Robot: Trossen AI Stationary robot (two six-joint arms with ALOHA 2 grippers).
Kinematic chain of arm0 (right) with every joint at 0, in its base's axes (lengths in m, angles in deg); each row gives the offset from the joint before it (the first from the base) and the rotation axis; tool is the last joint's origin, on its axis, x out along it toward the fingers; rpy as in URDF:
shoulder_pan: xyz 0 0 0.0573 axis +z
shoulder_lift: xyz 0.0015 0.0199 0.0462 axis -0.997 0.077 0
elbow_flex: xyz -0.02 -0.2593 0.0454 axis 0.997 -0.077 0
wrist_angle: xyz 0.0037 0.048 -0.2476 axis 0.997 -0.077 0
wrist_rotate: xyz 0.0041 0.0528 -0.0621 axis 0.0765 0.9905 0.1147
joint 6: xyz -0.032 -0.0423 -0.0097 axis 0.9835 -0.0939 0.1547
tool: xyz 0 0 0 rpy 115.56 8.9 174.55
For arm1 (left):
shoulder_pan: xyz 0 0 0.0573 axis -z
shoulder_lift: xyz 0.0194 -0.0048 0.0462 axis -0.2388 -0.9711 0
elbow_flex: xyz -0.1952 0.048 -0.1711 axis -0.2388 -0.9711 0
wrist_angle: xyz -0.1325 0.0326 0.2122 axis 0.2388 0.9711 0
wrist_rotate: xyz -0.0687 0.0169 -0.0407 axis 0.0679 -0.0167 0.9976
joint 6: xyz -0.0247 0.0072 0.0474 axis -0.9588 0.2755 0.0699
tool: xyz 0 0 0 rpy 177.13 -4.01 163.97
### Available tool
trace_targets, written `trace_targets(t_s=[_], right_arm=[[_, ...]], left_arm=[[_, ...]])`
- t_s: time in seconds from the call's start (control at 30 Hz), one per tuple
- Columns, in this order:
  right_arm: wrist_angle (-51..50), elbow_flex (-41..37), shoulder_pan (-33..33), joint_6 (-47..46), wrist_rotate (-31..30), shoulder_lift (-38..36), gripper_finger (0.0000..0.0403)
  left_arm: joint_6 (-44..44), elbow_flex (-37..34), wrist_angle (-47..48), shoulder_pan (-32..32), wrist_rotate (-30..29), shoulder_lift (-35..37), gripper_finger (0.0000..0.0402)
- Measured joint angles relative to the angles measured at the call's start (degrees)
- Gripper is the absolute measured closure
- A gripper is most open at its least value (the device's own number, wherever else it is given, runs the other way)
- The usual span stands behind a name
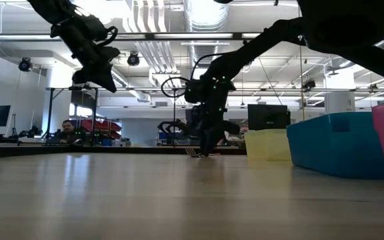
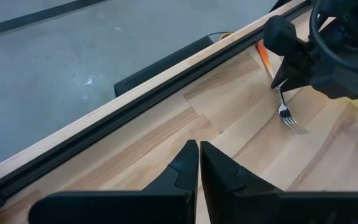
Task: Sort silverware by color (type)
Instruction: Put the orange fork into the yellow bin
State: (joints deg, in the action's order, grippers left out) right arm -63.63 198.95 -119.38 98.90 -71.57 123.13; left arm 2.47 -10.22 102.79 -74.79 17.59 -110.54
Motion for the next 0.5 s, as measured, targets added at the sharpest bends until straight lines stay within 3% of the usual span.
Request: trace_targets(t_s=[0.17,0.5], right_arm=[[0.2,0.0,0.0,-0.66,-0.01,0.03,0.0339],[0.25,-0.02,0.75,-0.72,-0.45,0.07,0.039]], left_arm=[[0.0,0.0,0.02,0.0,-0.01,0.0,0.0401],[0.0,0.0,0.02,0.0,-0.01,0.0,0.0401]])
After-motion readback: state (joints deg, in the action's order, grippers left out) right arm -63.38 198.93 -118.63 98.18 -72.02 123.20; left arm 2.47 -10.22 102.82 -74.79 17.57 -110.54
